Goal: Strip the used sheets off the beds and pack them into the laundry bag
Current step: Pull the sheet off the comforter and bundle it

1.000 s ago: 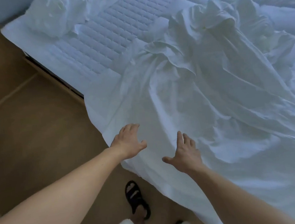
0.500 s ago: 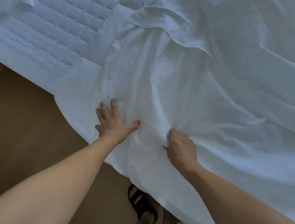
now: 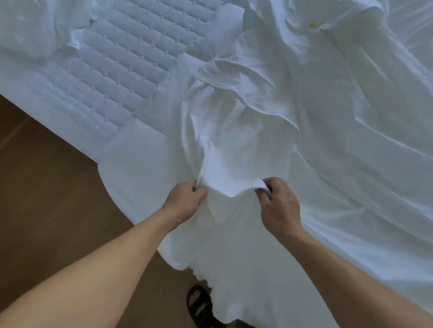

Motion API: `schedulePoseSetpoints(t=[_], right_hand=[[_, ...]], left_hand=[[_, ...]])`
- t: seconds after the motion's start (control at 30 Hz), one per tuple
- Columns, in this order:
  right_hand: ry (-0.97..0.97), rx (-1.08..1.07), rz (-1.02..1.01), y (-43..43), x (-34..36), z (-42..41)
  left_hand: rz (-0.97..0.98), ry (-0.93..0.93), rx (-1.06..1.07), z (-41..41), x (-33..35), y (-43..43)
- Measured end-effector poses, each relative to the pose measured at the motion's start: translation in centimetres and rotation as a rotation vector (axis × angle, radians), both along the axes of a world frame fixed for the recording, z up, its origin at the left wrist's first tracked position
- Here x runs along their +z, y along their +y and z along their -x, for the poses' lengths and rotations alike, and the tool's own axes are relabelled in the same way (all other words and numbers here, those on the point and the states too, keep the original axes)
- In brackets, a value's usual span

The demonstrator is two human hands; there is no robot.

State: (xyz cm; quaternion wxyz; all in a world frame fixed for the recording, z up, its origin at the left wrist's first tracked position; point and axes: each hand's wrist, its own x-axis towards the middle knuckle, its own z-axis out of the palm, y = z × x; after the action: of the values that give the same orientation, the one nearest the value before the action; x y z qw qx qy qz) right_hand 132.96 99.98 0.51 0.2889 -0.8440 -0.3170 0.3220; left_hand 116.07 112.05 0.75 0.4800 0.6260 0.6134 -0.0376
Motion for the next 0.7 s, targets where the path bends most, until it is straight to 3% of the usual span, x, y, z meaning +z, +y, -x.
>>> schedulePoseSetpoints(t=[0.07, 0.17, 0.3, 0.5, 0.6, 0.7], right_hand=[[0.067, -0.115, -0.150, 1.1, 1.6, -1.2], [0.230, -0.066, -0.280, 1.2, 3.0, -1.9], [0.685, 0.037, -0.205, 0.1, 3.7, 0.1], [0.296, 0.031, -0.149, 0.8, 3.1, 1.4], [0.145, 0.150, -0.167, 1.0, 5.2, -0.2], [-0.036, 0.127, -0.278, 2.6, 8.7, -2.3]], left_hand=[[-0.049, -0.220, 0.108, -2.3, 4.0, 0.2], [-0.020, -0.538, 0.161, -6.2, 8.9, 0.7], [0.078, -0.576, 0.223, -8.7, 10.2, 0.0], [0.148, -0.563, 0.474, -7.0, 9.6, -0.8], [-0.015, -0.365, 0.461, -5.2, 8.5, 1.4], [-0.010, -0.255, 0.401, -4.1, 8.0, 2.9]])
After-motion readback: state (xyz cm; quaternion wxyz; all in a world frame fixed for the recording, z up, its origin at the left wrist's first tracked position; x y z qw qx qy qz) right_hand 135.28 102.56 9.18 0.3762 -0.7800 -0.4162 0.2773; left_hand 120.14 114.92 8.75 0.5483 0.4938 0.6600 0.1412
